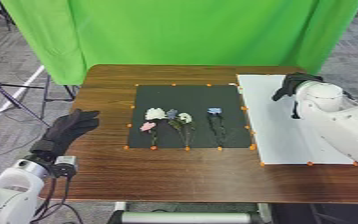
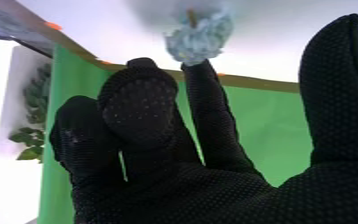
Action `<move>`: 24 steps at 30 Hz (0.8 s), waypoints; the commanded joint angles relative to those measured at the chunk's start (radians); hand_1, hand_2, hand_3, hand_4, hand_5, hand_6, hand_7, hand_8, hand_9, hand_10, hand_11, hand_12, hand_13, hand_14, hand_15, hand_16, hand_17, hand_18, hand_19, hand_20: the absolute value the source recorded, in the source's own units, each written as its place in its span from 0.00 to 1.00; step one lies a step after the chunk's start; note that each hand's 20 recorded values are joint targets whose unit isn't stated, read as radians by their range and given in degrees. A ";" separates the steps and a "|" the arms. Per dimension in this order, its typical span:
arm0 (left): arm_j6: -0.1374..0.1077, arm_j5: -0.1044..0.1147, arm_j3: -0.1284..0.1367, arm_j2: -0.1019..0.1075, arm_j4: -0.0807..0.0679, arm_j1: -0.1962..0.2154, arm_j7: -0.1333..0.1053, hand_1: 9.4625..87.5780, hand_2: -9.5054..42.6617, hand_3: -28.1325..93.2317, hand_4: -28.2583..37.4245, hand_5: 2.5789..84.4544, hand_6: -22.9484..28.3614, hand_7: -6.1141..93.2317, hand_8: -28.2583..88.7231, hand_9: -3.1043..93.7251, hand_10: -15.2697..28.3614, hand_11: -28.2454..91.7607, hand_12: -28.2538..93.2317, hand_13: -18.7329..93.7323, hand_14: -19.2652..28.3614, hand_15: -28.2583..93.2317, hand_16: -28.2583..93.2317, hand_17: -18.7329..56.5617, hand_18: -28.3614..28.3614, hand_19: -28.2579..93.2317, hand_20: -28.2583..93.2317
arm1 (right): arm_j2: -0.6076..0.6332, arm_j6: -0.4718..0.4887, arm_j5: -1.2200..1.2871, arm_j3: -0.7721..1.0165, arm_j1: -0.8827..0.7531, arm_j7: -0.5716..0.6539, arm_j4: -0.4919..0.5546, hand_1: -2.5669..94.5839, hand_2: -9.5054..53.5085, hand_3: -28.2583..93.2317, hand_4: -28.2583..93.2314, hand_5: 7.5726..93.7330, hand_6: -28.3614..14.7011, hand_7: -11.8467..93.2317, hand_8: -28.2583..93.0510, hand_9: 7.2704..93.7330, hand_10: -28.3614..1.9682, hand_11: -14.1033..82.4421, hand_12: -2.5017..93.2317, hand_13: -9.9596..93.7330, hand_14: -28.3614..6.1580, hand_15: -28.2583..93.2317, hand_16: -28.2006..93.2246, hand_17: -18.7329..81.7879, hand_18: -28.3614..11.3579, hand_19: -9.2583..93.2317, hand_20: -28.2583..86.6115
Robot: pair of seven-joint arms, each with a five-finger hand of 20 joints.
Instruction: Arrange flowers
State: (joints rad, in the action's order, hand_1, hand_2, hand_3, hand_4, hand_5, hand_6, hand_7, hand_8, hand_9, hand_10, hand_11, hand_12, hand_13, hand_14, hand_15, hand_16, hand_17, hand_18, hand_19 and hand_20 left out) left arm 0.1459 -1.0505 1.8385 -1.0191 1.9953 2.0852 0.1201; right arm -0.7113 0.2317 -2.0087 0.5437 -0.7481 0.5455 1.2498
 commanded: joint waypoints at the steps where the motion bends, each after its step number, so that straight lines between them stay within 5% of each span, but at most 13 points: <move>1: 0.010 -0.001 0.000 -0.010 0.002 0.004 0.003 0.15 0.49 0.69 0.00 0.49 0.54 0.17 0.19 0.45 0.72 0.39 0.30 0.43 0.78 0.37 0.20 0.26 0.69 0.35 0.32 | 0.006 -0.037 0.024 0.024 -0.036 0.028 -0.024 0.31 0.07 0.74 0.12 0.49 0.69 0.20 0.19 0.56 0.41 0.23 0.22 0.88 0.65 0.77 0.48 0.71 0.24 1.00 0.74; 8: 0.012 0.000 -0.001 -0.011 0.002 0.004 0.005 0.15 0.49 0.68 0.00 0.49 0.54 0.17 0.19 0.45 0.72 0.39 0.30 0.43 0.78 0.37 0.20 0.26 0.69 0.35 0.32 | 0.008 -0.114 0.035 0.010 -0.063 0.001 -0.020 0.47 0.15 0.70 0.09 0.61 0.74 0.27 0.22 0.74 0.50 0.28 0.24 0.91 0.70 0.78 0.48 0.74 0.27 1.00 0.77; 15: 0.008 -0.001 0.002 -0.007 0.003 0.002 0.003 0.15 0.49 0.68 0.00 0.49 0.54 0.17 0.19 0.45 0.72 0.39 0.30 0.43 0.78 0.37 0.20 0.26 0.69 0.35 0.32 | 0.044 -0.337 0.077 -0.077 -0.013 0.000 0.011 0.61 0.12 0.65 0.10 0.76 0.71 0.30 0.29 0.85 0.55 0.33 0.25 0.93 0.74 0.80 0.49 0.77 0.29 1.00 0.80; 19: 0.010 -0.001 0.003 -0.005 0.004 0.001 0.004 0.15 0.49 0.68 0.00 0.49 0.54 0.17 0.19 0.45 0.72 0.39 0.30 0.43 0.78 0.37 0.20 0.26 0.69 0.35 0.32 | 0.084 -0.422 0.111 -0.088 0.007 0.021 0.104 0.62 0.10 0.66 0.09 0.78 0.71 0.31 0.29 0.87 0.58 0.32 0.31 0.93 0.75 0.80 0.49 0.78 0.31 1.00 0.81; 24: 0.012 0.000 0.009 -0.005 0.006 0.007 0.007 0.15 0.49 0.68 0.00 0.49 0.54 0.17 0.19 0.45 0.72 0.39 0.31 0.43 0.78 0.37 0.20 0.26 0.69 0.35 0.32 | 0.146 -0.398 0.144 -0.080 -0.002 0.027 0.268 0.61 0.07 0.69 0.10 0.80 0.69 0.31 0.30 0.89 0.56 0.33 0.31 0.94 0.76 0.80 0.49 0.78 0.31 1.00 0.82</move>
State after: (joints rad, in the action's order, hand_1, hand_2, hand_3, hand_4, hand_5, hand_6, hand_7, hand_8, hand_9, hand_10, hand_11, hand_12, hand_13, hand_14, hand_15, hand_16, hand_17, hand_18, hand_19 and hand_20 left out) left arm 0.1469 -1.0505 1.8384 -1.0219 1.9950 2.0841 0.1201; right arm -0.6360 -0.1879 -1.8774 0.4312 -0.7729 0.5608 1.3433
